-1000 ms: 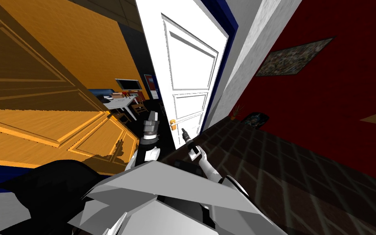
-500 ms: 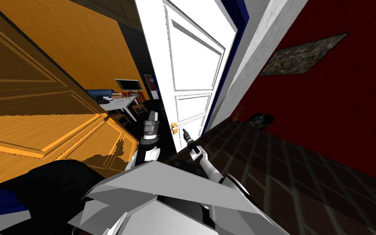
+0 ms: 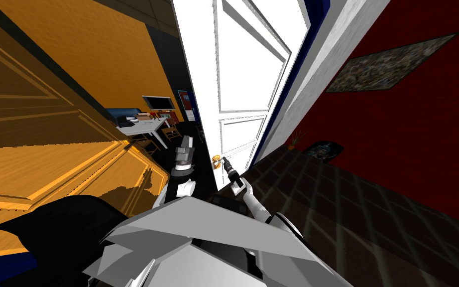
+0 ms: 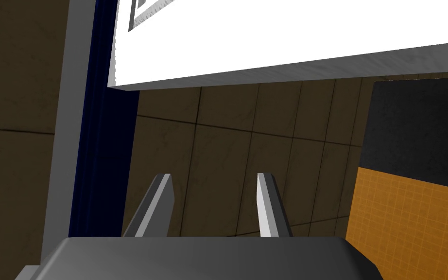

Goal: Push the door open

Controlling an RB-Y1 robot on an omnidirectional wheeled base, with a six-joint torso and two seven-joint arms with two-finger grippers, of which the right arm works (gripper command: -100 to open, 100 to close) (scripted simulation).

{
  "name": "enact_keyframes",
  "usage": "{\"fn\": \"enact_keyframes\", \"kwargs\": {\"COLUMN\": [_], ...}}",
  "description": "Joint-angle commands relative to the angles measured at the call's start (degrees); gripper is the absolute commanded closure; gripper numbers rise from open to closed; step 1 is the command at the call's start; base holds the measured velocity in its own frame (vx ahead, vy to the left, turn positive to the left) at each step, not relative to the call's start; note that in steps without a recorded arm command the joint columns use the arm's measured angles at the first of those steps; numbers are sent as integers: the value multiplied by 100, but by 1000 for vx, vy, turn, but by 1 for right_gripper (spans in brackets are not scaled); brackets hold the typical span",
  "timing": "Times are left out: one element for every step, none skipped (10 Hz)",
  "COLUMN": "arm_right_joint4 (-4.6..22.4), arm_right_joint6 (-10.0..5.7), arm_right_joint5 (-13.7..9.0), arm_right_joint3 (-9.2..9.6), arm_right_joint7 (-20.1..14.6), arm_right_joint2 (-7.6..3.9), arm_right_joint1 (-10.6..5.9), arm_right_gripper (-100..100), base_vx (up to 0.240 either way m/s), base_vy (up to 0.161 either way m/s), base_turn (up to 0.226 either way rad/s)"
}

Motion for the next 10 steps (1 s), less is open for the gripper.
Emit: {"fn": "enact_keyframes", "kwargs": {"arm_right_joint4": [46, 106, 106, 106, 106, 106, 106, 106, 112, 124], "arm_right_joint6": [-19, -48, -48, -48, -48, -48, -48, -48, -52, -52], "arm_right_joint5": [7, 2, 2, 2, 2, 2, 2, 2, -5, -8], "arm_right_joint3": [-31, -21, -21, -21, -21, -21, -21, -21, -121, -171], "arm_right_joint7": [13, 1, 1, 1, 1, 1, 1, 1, 27, 42], "arm_right_joint2": [124, 90, 90, 90, 90, 90, 90, 90, 30, -5], "arm_right_joint1": [0, -29, -29, -29, -29, -29, -29, -29, -63, -65], "arm_right_gripper": [-100, -100, 100, 100, 100, 100, 100, 100, 100, 100], "base_vx": [131, 52, -5, -11, -5, 0, 0, 0, 35, 45], "base_vy": [124, 58, -7, -20, -11, 0, 0, 0, 109, 173], "base_turn": [27, -1, -2, 10, 16, 0, 0, 0, -18, -76]}}
